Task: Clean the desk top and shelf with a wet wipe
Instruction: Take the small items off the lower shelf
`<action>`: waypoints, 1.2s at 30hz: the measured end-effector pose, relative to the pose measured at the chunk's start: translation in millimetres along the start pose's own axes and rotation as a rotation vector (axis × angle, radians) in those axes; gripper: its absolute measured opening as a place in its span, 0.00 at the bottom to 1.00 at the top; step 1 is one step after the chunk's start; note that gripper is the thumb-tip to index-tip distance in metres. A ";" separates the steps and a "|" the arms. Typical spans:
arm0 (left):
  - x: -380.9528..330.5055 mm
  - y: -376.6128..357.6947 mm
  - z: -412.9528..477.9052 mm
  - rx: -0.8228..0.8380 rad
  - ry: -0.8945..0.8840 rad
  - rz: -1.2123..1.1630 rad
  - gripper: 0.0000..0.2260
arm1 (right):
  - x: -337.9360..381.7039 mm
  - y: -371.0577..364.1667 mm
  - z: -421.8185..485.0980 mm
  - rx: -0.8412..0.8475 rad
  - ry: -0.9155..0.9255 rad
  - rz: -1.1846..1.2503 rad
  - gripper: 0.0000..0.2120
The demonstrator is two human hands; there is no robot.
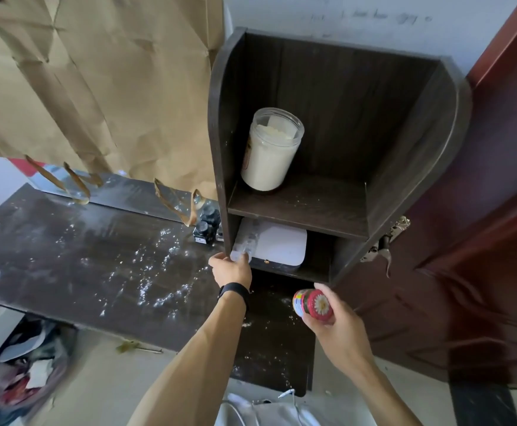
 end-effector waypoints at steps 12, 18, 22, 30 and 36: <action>17.6 3.4 18.7 0.170 0.198 -0.281 0.07 | 87.8 -33.9 95.7 0.022 0.086 -0.157 0.29; 6.7 -1.6 25.5 0.224 0.241 -0.297 0.03 | 100.4 -49.4 118.7 0.000 0.058 -0.199 0.31; 7.1 -1.3 30.6 0.235 0.232 -0.247 0.04 | 93.5 -59.2 121.3 -0.002 0.000 -0.107 0.35; 0.9 -0.8 31.4 0.291 0.245 -0.223 0.05 | 85.4 -63.6 123.9 -0.026 -0.011 0.012 0.35; 1.5 1.3 27.6 0.272 0.213 -0.215 0.06 | 79.9 -62.6 121.3 -0.027 -0.054 0.037 0.33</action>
Point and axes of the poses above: each hand's wrist, its own z-axis towards the middle knuckle, its own y-axis out of the back of the hand, x = y × z, the point moved 5 cm from there along z, towards the middle knuckle, and after that the axes turned 2 degrees about y, right-handed, at the moved point
